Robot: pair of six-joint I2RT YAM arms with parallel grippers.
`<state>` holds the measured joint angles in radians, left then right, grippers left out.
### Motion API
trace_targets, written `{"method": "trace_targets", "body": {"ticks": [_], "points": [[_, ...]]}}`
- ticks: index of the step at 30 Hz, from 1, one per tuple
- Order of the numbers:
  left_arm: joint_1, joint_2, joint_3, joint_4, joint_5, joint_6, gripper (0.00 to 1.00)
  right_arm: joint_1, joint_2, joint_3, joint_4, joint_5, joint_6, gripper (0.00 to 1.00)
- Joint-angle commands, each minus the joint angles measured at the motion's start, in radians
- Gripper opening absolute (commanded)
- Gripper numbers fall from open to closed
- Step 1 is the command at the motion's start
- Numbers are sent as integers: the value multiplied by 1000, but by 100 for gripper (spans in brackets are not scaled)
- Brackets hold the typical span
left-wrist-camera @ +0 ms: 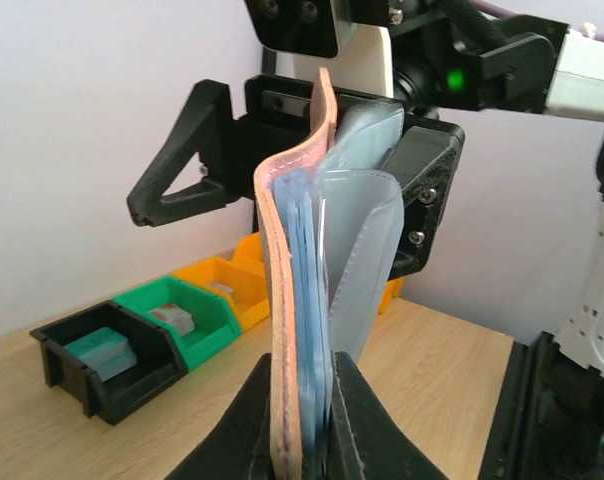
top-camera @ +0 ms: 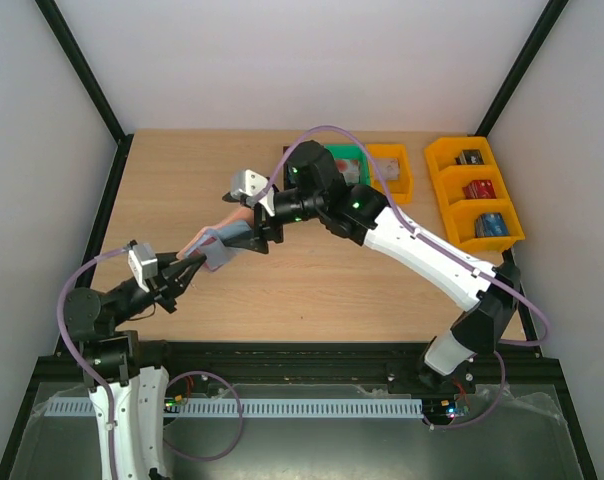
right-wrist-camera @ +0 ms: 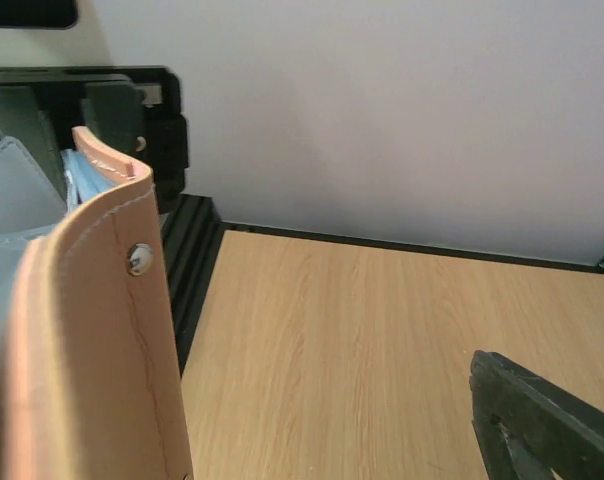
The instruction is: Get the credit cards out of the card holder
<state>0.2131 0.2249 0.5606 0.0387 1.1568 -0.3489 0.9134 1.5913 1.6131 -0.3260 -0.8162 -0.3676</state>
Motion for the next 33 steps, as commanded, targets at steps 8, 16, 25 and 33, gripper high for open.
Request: {"method": "trace_targets", "body": {"ticks": [8,16,25,33], "points": [[-2,-2,35,9,-42,57,2,36,46,31,-110,-262,-30,94],[-1,-5,47,-59,-52,126,2,36,64,132,-486,-97,-303,100],[-3,-9,50,-85,-62,165,2,36,11,85,-468,-90,-281,99],[-2,-12,53,-86,-63,145,2,40,-37,-161,347,-100,322,80]]}}
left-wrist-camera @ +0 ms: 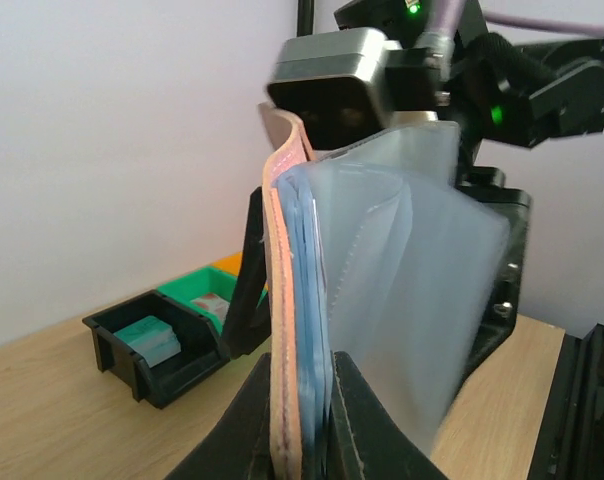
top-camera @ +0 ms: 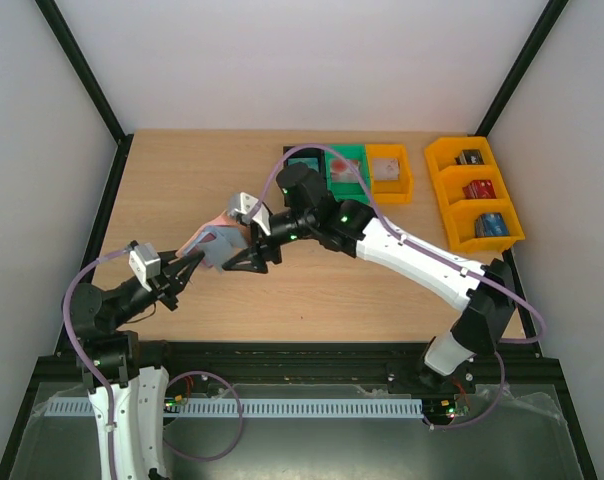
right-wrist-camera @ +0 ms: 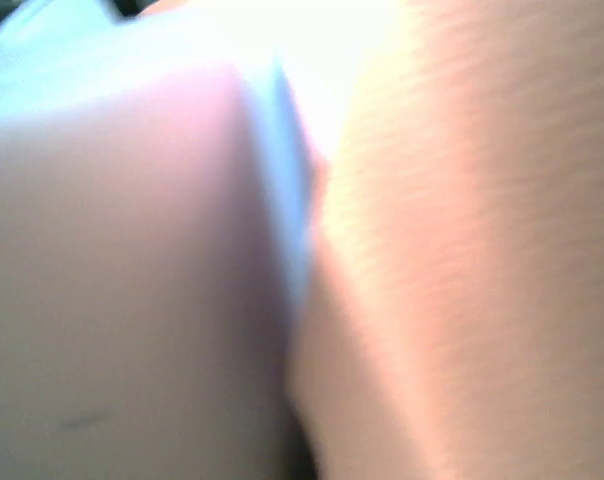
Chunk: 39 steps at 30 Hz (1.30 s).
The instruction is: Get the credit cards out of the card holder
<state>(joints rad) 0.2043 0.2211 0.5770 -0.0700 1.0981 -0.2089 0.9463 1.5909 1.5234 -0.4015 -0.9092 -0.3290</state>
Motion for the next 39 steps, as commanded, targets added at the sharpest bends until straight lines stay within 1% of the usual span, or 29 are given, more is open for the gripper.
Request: {"method": "trace_targets", "body": {"ticks": [1,6,8,10,12,13,15,16,19,20,25,27,30,32,35,37,39], "points": [[6,-9,37,21,-3,5,2,7,-36,-76,447,-7,301,75],[7,-14,33,17,3,5,2,8,-17,-67,460,8,328,53],[7,-14,31,19,3,3,2,8,-6,-59,453,0,342,43],[6,-15,28,19,3,-1,2,8,3,-47,435,-12,337,29],[6,-17,29,19,8,-4,2,6,5,-34,404,-38,298,8],[6,-17,29,18,13,-4,2,6,0,-34,393,-50,277,3],[7,-17,31,18,25,-8,2,-2,-14,-38,370,-67,240,2],[6,-17,32,19,30,-10,5,-7,-21,-38,358,-80,218,2],[7,-19,30,40,29,-29,22,-31,-41,-42,336,-166,192,2],[7,-18,28,52,24,-37,24,-40,-46,-46,336,-190,191,2],[6,-20,22,60,-73,-37,25,-76,-66,-59,331,-327,178,2],[6,-20,21,53,-94,-35,28,-79,-72,-61,325,-351,171,2],[6,-22,16,51,-92,-46,30,-87,-75,-54,289,-358,139,2],[6,-24,14,59,-79,-59,33,-94,-75,-51,280,-394,138,2],[7,-25,8,73,-69,-61,32,-95,-73,-46,280,-409,140,2],[7,-23,-11,118,-65,-67,32,-95,-66,-45,294,-422,153,2],[6,-20,-32,172,-61,-107,35,-95,-59,-44,307,-423,172,2]]}}
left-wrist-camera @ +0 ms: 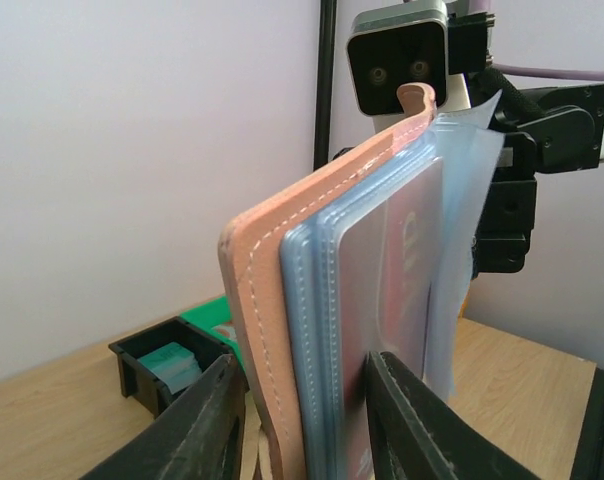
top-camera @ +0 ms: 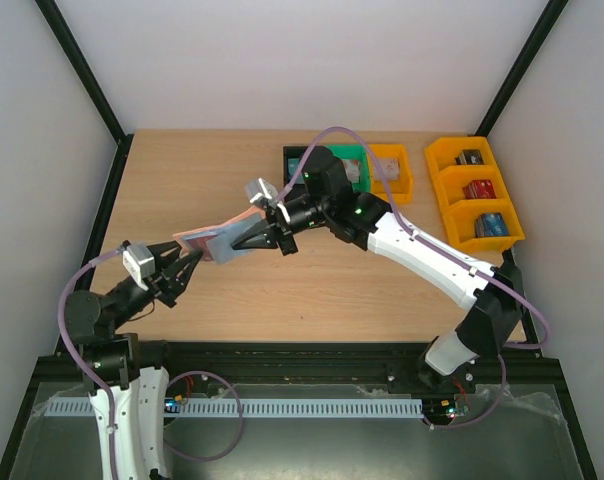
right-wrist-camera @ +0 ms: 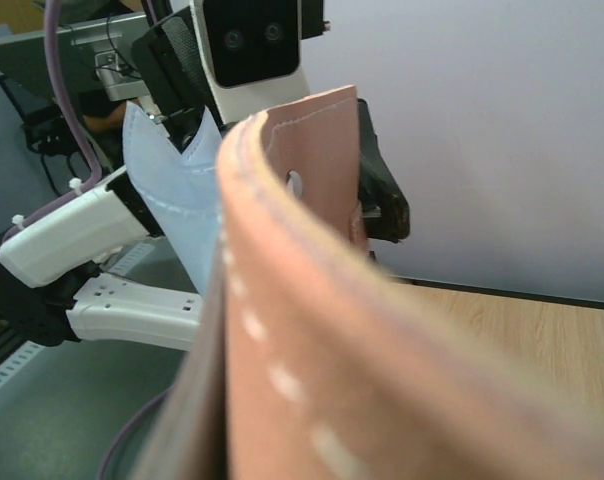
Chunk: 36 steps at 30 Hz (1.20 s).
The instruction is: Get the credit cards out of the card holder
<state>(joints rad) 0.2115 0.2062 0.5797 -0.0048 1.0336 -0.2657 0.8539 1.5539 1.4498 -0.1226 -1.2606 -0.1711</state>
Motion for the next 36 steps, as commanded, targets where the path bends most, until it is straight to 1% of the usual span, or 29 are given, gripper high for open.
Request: {"method": "trace_targets", "body": {"ticks": [1,4,7,9,14,17,19,20,22,24,26,27,28,29,30,31,32,33,34,35,36], "points": [[0,-4,-46,140,8,-79,35,-3,-17,30,35,-71,23,2],[-2,3,-74,227,13,-153,36,0,-5,30,55,-79,46,2],[-9,16,-87,255,17,-174,36,6,6,30,80,-95,69,2],[-21,28,-94,258,29,-169,38,13,14,31,103,-99,85,2],[-68,48,-97,276,62,-166,46,17,30,44,99,-113,87,2],[-75,51,-87,253,66,-158,48,17,25,43,98,-132,81,2],[-75,52,-73,221,71,-131,48,17,24,45,87,-141,70,2],[-75,52,-67,205,73,-115,46,17,24,44,82,-144,63,2],[-75,51,-57,171,75,-77,38,17,26,44,78,-148,61,2],[-75,49,-50,130,76,-30,23,17,30,47,77,-154,62,2],[-75,48,-38,85,80,-6,5,17,33,46,78,-153,64,2],[-75,45,-32,68,81,-6,3,17,34,45,76,-147,62,2],[-75,44,-25,50,86,-5,2,17,33,43,74,-124,59,4],[-75,43,-16,29,87,-1,2,14,31,43,62,-94,53,10],[-75,46,-4,-7,76,15,2,9,27,44,44,-62,38,17],[-75,48,11,-58,41,41,2,1,21,42,25,-11,27,29],[-74,52,24,-112,-21,77,2,-7,12,36,17,59,28,44],[-74,52,40,-180,-115,124,2,-14,-2,25,17,148,37,52],[-72,67,50,-199,-241,120,2,-21,-17,9,23,251,54,58],[-72,96,57,-214,-360,168,2,-24,-32,-8,34,349,69,60],[-72,122,73,-250,-471,266,2,-26,-48,-27,30,427,67,62]]}}
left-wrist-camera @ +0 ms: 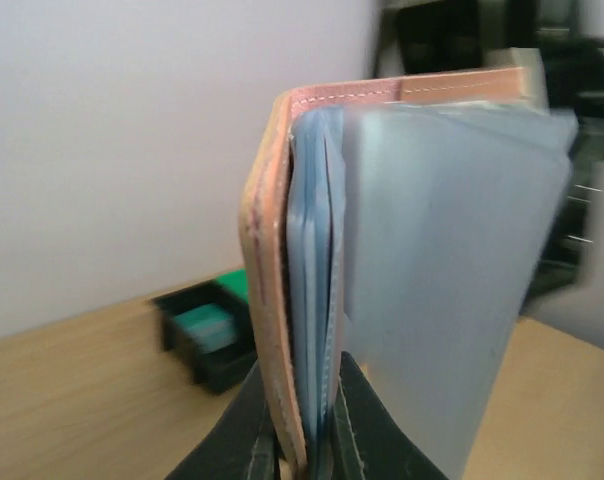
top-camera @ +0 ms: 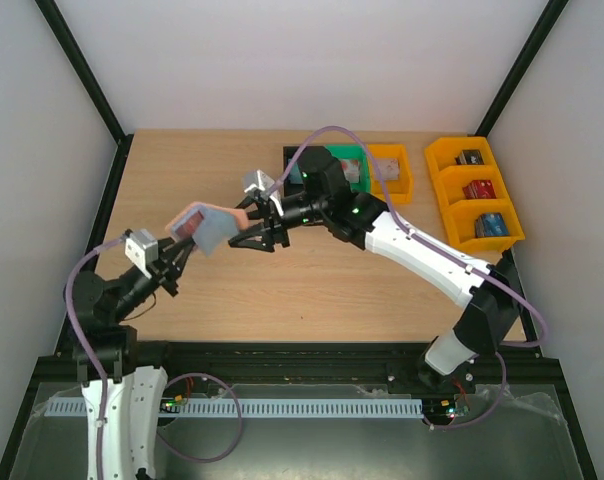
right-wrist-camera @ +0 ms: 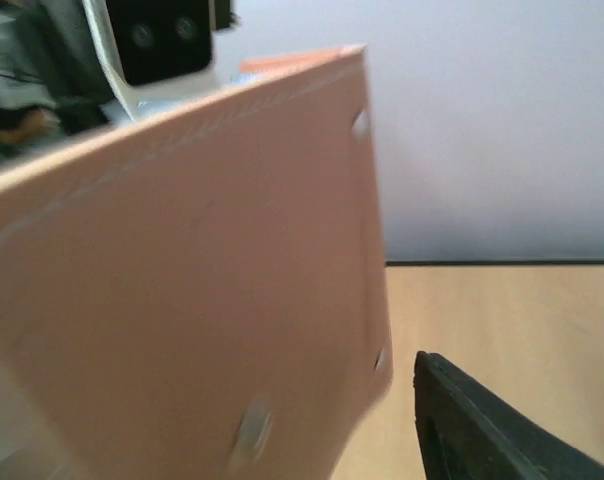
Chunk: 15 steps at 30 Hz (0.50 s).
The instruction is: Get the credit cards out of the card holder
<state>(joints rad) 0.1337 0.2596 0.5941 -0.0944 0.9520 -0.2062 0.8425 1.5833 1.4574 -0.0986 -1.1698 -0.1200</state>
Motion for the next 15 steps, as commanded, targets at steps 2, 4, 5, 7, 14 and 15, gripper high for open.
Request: {"method": "trace_targets", "body": {"ticks": [2,4,5,7,14,15], "points": [[6,96,59,-169,-682,389,2,-15,-80,-38,-38,406,-1,65],[5,111,40,-122,-906,637,2,-14,-76,-33,-65,423,6,66],[1,119,22,-87,-1009,781,2,-15,-74,-38,-63,422,20,66],[-9,137,-31,-25,-1151,1040,2,-8,-68,-46,-49,418,50,65],[-37,170,-113,22,-1322,1276,2,86,-21,-47,79,297,112,62],[-38,179,-75,-54,-1274,1194,2,89,-14,-50,120,269,141,62]]}}
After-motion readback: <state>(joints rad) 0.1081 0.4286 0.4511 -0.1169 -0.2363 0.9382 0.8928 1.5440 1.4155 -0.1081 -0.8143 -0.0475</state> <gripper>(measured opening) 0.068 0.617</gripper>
